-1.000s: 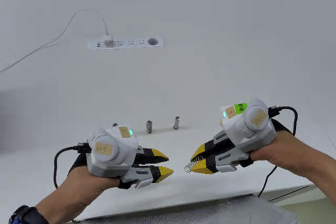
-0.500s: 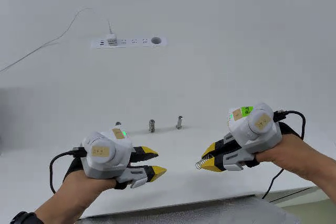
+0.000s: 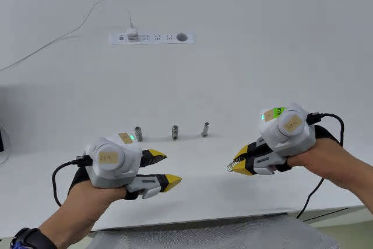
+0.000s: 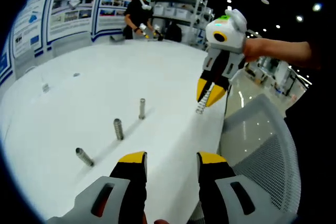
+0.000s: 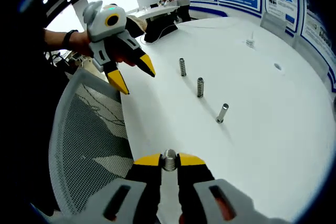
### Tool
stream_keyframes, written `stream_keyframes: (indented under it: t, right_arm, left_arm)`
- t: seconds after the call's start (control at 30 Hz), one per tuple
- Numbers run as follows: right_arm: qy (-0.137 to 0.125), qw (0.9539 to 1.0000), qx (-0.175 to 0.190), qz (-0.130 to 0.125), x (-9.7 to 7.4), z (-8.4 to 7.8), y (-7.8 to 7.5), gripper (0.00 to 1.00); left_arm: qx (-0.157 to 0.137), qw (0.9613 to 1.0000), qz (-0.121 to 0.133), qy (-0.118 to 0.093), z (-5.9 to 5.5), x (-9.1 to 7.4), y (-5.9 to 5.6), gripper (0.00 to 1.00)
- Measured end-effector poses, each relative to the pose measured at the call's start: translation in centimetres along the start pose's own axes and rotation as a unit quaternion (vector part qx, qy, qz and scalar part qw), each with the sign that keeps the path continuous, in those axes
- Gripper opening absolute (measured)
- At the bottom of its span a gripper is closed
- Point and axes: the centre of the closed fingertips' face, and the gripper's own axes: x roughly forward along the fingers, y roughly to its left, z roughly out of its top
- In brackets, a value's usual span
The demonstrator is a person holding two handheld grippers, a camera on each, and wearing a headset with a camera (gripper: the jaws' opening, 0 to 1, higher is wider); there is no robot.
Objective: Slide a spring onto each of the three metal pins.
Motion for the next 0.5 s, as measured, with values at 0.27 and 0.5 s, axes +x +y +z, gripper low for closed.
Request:
stream_keyframes:
  t: [0.27, 0.5]
  right_arm:
    - [0.007, 0.9999, -0.006, -0.006, 0.3, 0.4, -1.4, 0.13]
    - [0.013, 0.9998, -0.010, -0.012, 0.4, 0.8, -2.9, 0.13]
  left_arm:
    - [-0.010, 0.9998, 0.019, -0.005, -0.2, -0.5, 1.0, 0.42]
    - [-0.023, 0.9987, 0.045, -0.009, -0.5, -1.3, 2.2, 0.49]
